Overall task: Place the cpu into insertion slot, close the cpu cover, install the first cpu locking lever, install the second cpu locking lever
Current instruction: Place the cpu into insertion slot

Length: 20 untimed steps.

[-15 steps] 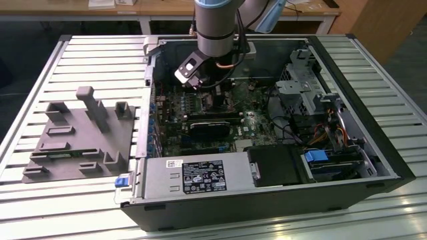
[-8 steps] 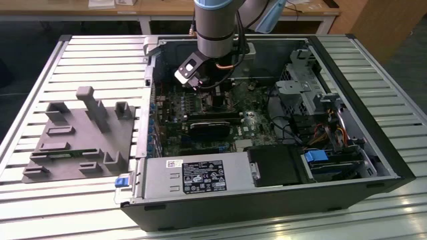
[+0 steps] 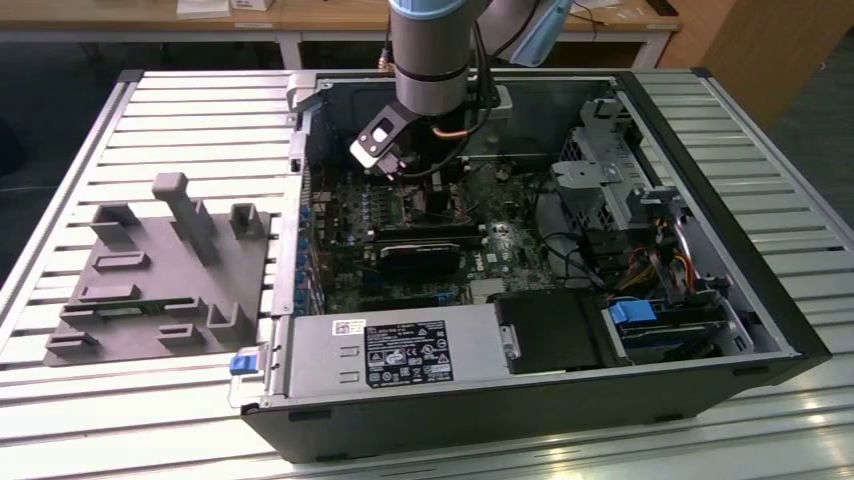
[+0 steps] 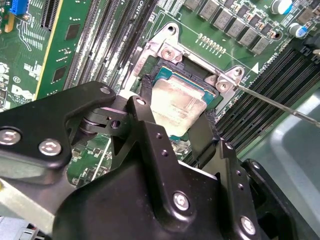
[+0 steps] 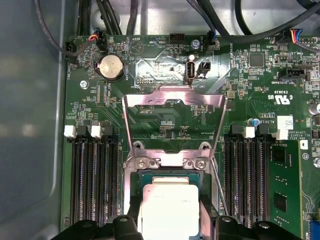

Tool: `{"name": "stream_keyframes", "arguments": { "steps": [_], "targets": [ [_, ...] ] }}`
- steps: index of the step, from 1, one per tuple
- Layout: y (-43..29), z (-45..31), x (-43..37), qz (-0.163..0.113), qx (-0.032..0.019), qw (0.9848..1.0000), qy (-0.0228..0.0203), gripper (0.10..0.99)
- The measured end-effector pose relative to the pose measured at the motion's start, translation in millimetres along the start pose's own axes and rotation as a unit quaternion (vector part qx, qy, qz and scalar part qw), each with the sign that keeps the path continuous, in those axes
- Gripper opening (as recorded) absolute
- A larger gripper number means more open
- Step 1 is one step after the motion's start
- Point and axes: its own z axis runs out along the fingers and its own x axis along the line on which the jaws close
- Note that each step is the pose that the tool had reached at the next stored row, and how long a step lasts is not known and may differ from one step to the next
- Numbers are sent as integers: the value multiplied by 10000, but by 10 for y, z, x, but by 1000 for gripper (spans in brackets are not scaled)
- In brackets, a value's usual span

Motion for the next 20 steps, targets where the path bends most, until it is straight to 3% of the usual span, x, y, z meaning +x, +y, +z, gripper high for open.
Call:
{"name": "stream_keyframes", "arguments": {
  "steps": [14,16,17,20],
  "targets": [
    [0,15,0,0,0,10000,1,537],
    [0,15,0,-1,0,10000,0,549],
    [0,15,0,-1,0,10000,0,612],
    [0,15,0,-1,0,10000,0,612]
  ]
}}
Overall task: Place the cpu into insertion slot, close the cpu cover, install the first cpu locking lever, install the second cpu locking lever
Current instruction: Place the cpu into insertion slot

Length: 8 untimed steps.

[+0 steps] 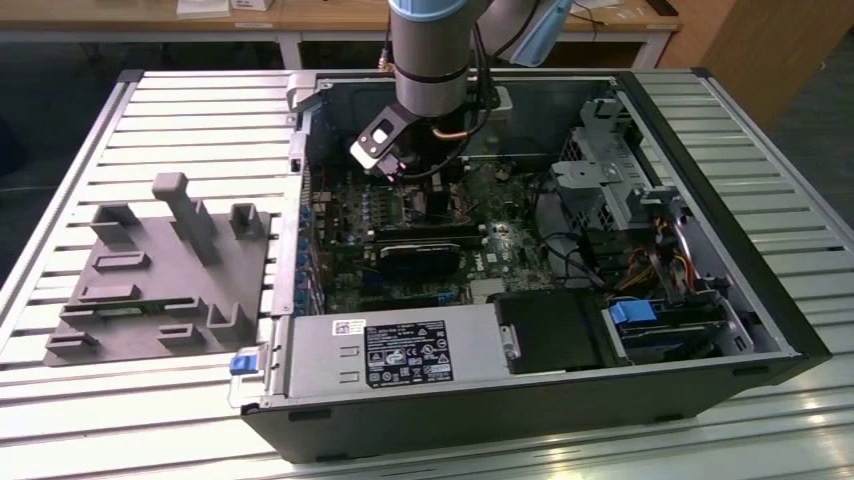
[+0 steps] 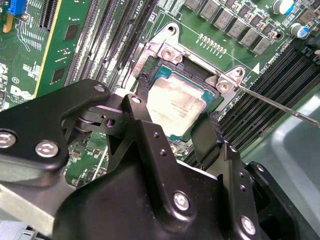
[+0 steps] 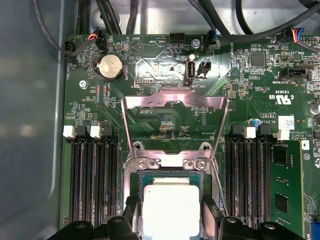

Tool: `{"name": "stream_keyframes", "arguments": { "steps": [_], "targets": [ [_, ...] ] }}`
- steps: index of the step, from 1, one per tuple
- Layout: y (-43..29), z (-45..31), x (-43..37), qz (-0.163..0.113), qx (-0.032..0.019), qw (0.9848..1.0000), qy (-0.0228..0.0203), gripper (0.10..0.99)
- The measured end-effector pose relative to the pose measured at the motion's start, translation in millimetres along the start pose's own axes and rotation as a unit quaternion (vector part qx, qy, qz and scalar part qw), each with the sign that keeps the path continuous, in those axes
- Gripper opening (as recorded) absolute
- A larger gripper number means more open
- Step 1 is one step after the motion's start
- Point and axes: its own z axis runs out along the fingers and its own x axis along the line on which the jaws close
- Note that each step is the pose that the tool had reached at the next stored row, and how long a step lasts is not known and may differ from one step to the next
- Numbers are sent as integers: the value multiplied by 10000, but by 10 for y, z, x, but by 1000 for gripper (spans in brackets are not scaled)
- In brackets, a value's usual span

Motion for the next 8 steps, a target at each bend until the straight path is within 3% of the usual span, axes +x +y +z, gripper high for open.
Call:
{"name": "stream_keyframes", "arguments": {
  "steps": [4,8],
  "targets": [
    [0,-3,0,1,0,10000,19,612],
    [3,-51,1,2,0,10000,21,612]
  ]
}}
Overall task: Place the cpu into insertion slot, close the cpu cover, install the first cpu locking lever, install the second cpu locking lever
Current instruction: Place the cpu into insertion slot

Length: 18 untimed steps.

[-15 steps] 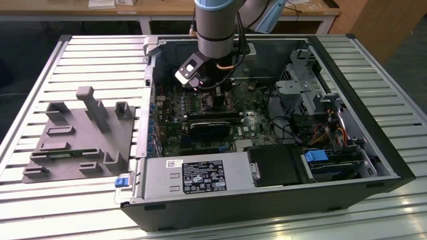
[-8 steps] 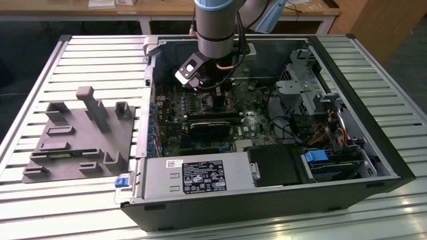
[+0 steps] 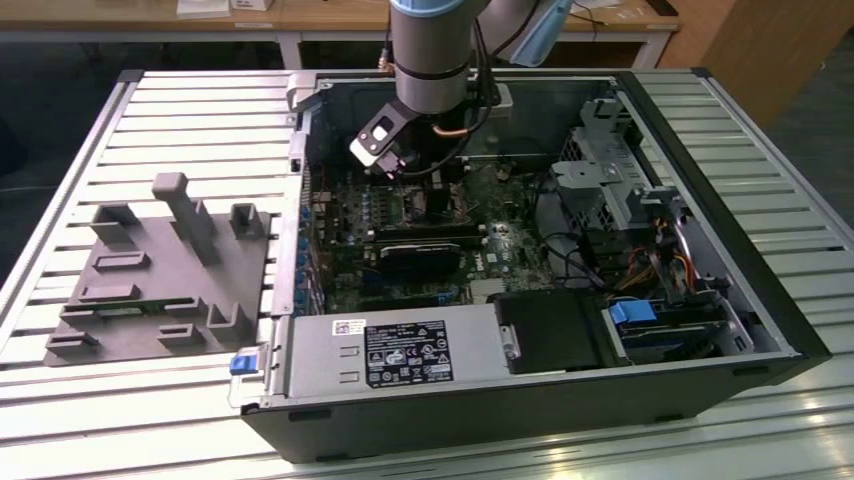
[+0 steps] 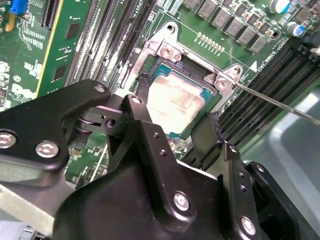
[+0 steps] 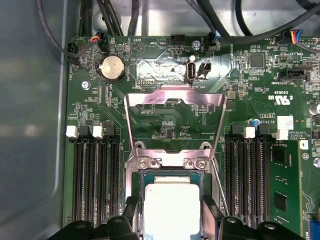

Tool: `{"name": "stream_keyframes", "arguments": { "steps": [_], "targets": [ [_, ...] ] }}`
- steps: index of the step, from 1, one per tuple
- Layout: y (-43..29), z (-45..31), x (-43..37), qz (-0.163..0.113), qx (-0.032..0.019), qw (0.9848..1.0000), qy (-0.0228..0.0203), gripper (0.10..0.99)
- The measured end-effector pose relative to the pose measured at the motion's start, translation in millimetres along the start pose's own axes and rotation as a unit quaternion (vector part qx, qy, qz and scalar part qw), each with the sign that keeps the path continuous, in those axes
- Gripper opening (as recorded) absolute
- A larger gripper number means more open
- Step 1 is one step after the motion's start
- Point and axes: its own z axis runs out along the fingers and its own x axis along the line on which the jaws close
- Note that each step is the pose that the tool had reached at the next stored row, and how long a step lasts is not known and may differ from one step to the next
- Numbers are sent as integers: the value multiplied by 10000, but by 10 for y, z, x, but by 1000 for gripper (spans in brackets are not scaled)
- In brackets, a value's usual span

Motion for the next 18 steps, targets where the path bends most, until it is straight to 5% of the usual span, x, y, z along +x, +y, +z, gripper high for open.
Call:
{"name": "stream_keyframes", "arguments": {
  "steps": [4,14,18],
  "targets": [
    [5,-66,2,0,0,10000,0,612],
    [5,-76,3,0,0,10000,0,612],
    [5,-79,3,0,0,10000,0,471]
  ]
}}
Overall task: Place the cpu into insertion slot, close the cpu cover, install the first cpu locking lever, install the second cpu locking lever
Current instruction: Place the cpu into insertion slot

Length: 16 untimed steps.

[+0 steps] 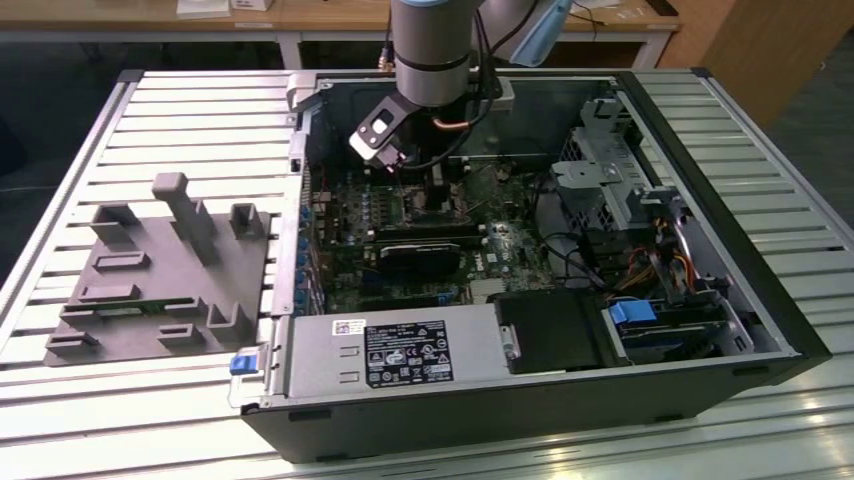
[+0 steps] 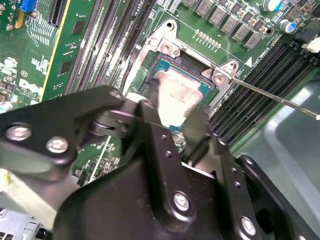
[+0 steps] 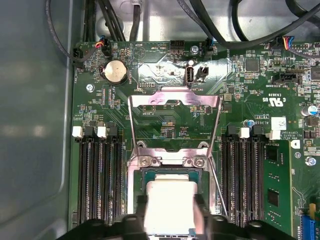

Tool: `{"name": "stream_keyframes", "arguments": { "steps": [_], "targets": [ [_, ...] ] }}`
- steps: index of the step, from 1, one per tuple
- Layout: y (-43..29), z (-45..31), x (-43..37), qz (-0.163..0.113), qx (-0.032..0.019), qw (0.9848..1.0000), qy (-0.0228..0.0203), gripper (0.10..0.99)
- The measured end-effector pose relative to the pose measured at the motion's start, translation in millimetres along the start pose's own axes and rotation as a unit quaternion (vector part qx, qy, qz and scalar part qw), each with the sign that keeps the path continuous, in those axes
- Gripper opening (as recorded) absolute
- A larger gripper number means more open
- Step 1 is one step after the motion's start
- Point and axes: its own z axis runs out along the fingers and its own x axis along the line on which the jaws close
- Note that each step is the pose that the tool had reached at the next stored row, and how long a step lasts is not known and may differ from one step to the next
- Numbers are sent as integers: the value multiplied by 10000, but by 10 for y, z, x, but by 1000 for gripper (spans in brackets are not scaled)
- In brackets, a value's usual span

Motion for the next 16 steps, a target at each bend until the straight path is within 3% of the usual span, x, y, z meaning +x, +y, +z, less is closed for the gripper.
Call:
{"name": "stream_keyframes", "arguments": {
  "steps": [9,16],
  "targets": [
    [0,-6,0,0,0,10000,0,118],
    [4,-9,0,-1,0,10000,0,106]
  ]
}}
